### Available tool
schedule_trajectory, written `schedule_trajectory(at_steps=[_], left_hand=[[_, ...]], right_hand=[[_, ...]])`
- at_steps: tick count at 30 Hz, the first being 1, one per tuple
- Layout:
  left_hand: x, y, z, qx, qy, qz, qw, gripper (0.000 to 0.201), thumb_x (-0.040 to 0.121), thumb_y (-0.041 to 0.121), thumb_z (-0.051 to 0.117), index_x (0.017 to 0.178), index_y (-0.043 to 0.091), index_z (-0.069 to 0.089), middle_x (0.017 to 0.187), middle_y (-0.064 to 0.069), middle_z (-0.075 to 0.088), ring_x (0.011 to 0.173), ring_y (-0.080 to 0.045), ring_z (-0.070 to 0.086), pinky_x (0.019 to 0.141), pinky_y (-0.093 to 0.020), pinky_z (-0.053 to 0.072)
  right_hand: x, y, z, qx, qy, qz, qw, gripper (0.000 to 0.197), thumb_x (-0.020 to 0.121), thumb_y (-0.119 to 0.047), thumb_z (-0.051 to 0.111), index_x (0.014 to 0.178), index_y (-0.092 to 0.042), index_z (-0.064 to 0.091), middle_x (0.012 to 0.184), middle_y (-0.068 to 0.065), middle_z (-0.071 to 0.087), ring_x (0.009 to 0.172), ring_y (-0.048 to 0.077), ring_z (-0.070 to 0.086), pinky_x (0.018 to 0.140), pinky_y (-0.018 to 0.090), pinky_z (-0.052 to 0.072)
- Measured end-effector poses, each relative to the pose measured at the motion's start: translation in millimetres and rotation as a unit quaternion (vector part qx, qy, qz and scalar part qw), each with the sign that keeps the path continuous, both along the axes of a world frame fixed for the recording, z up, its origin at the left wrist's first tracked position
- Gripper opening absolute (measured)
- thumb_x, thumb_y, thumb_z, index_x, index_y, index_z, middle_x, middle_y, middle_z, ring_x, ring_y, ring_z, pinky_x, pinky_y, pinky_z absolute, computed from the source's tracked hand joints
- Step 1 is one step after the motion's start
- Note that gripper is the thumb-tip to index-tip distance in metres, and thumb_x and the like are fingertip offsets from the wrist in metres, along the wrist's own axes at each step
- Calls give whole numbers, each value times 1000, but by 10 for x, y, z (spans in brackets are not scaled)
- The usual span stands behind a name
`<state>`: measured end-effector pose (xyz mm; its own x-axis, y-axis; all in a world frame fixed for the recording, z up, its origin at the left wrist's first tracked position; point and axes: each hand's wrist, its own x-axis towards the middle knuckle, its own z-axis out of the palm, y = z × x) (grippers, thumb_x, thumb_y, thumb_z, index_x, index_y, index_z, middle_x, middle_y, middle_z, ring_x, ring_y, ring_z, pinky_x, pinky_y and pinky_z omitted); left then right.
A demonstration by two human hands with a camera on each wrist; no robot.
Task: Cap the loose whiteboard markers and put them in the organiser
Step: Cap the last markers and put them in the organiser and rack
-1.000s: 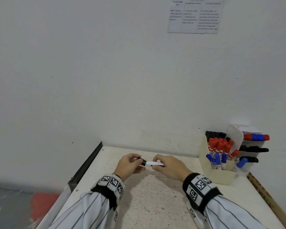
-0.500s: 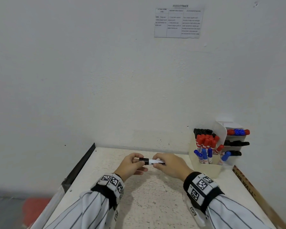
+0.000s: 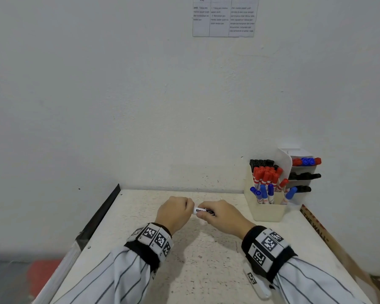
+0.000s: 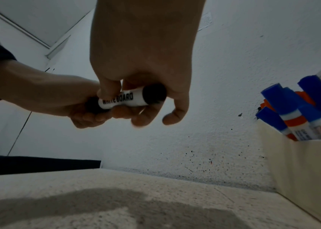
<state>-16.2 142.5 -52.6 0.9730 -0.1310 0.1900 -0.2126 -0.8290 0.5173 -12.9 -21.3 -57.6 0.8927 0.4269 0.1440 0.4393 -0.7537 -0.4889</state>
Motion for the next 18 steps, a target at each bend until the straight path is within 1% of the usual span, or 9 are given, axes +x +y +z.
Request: schedule_trajectory(at_steps=[3,4,5,7,9,11,13,15,18], left_hand=[[-28,-76,-12,19,16,-29,999,37,97,23,33,78,7,60,84,-14,65,71,-23,50,60,-30,38],[-32,-85,-16,13,23,-32,999,37,98,21,32,79,4,59,85,-16,64,73,-22,49,65,-32,39],[-36,-88,-21,-11,30,-38,999,37,99,17,32,73,5,56,83,-16,62,73,-22,48,67,-32,38],[-34,-87,-30,-75,32,-48,996,39,97,11,34,59,13,46,72,-10,60,67,-23,50,61,-28,36],[-37,-81,-51,-165,42,-31,985,31,94,12,41,64,15,50,64,-1,56,58,-14,47,56,-23,38],[-33,-70,-56,-201,46,-19,978,18,90,15,48,72,17,52,64,0,56,54,-13,46,55,-24,39],[-22,-40,-50,-166,51,-13,985,23,88,25,49,66,18,52,62,0,56,53,-14,45,56,-26,38],[-6,-22,-36,-127,67,-11,990,41,93,32,43,55,17,51,56,1,53,51,-15,44,57,-26,38],[-41,-58,-16,-91,58,-30,994,54,100,34,32,51,15,47,53,1,47,49,-16,42,56,-27,36]], right_hand=[[-35,0,6,-12,-11,15,1000,23,92,-37,52,105,-23,65,89,-3,67,82,16,58,70,31,44],[-45,4,7,-25,-16,16,999,23,92,-37,52,105,-22,64,91,-2,66,82,16,57,70,31,44],[-56,6,5,-36,-23,15,999,23,92,-38,52,104,-21,62,92,-3,65,83,17,56,69,32,43],[-77,-9,-13,-44,-35,12,998,21,92,-37,52,102,-21,60,89,-5,62,81,16,55,68,32,43],[-98,-33,-30,-27,-44,9,999,20,91,-37,54,103,-21,61,88,-7,60,80,14,54,67,31,43],[-111,-57,-29,2,-47,6,999,19,90,-35,56,103,-22,62,90,-6,63,80,13,55,68,31,44],[-118,-73,-22,27,-56,7,998,18,89,-34,58,101,-21,63,89,-6,63,78,13,55,67,30,44],[-120,-85,-20,25,-63,8,998,18,89,-35,58,100,-22,63,83,-8,61,74,12,53,63,28,41],[-114,-89,-41,19,-22,9,1000,18,92,-38,53,93,-23,63,68,-9,53,62,10,47,57,27,35]])
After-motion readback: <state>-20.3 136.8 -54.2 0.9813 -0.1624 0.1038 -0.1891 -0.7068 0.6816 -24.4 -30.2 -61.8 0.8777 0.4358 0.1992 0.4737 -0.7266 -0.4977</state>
